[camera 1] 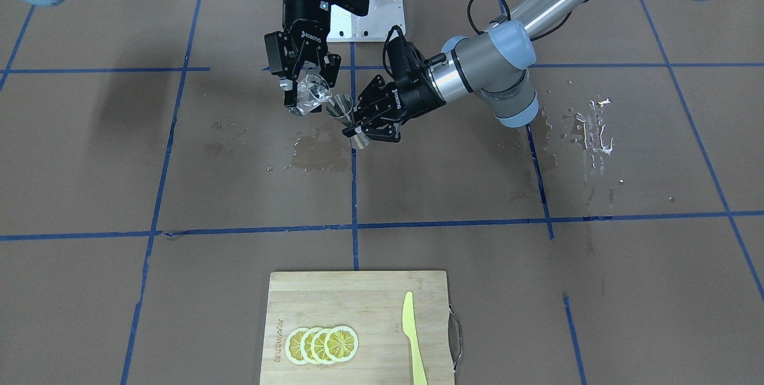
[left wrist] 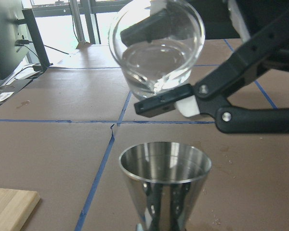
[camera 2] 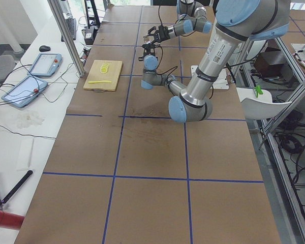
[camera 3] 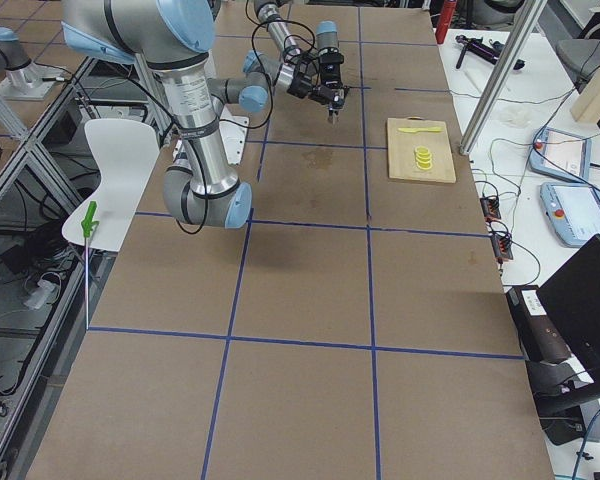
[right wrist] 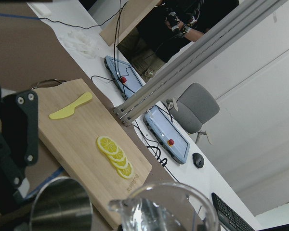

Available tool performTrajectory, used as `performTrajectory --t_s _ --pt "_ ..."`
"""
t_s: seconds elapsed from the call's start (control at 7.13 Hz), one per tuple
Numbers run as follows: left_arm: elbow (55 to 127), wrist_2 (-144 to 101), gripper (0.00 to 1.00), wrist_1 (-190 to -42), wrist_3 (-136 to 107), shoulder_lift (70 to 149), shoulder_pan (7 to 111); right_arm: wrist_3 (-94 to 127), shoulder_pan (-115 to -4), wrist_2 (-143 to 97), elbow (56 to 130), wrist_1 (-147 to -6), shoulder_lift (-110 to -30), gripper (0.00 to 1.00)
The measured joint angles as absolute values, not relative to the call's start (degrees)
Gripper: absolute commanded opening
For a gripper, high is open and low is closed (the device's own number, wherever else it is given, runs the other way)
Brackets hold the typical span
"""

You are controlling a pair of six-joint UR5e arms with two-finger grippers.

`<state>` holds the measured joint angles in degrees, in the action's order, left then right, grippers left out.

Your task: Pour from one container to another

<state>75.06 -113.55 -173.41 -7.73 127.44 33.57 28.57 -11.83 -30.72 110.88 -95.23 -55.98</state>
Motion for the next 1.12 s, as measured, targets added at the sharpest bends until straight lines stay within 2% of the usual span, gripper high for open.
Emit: performTrajectory --t_s 1.12 --pt "75.06 -113.55 0.0 -173.41 -7.73 127.45 33.57 16.3 -11.87 -29.19 111.3 -98.14 -55.36 0.0"
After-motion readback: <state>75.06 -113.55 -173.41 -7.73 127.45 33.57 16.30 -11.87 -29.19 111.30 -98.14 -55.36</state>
